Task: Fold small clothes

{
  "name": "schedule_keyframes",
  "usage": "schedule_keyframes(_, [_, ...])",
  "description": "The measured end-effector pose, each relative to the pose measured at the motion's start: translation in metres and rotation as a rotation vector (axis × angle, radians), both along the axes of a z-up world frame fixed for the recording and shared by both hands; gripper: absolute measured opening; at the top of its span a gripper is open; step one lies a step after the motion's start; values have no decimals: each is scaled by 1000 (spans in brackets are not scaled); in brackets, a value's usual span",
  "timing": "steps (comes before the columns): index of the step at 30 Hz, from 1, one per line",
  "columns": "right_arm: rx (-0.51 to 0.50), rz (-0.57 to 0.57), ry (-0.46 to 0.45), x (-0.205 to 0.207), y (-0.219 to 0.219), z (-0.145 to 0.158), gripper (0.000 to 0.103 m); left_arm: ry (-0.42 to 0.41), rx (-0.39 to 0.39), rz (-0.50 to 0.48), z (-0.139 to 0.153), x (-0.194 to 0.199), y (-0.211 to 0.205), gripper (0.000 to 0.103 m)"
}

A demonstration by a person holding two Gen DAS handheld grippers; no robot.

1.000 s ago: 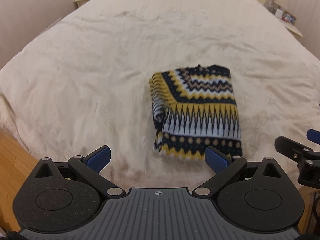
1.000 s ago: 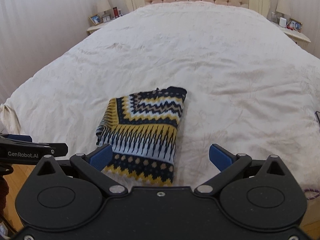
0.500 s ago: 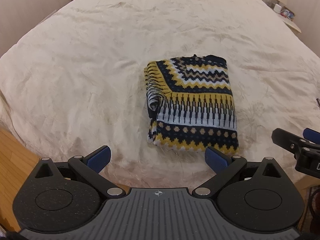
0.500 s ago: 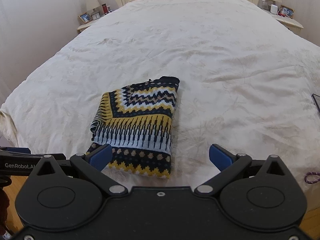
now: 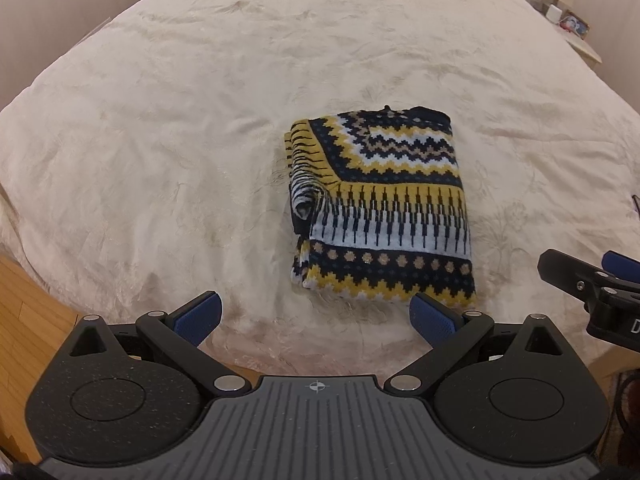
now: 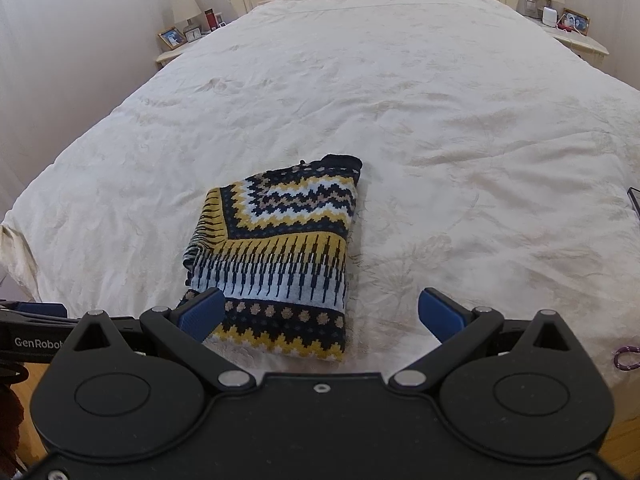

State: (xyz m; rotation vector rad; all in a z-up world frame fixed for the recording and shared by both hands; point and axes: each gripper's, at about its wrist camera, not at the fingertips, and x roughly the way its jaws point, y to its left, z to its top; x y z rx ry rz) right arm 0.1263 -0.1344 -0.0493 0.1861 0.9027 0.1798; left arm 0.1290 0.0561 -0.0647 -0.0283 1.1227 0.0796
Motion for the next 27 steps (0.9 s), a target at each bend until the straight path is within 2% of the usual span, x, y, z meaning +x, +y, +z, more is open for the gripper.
schedule_keyframes(27, [6, 0, 17, 5, 5, -4, 102, 4, 11, -22, -3, 7, 0, 102])
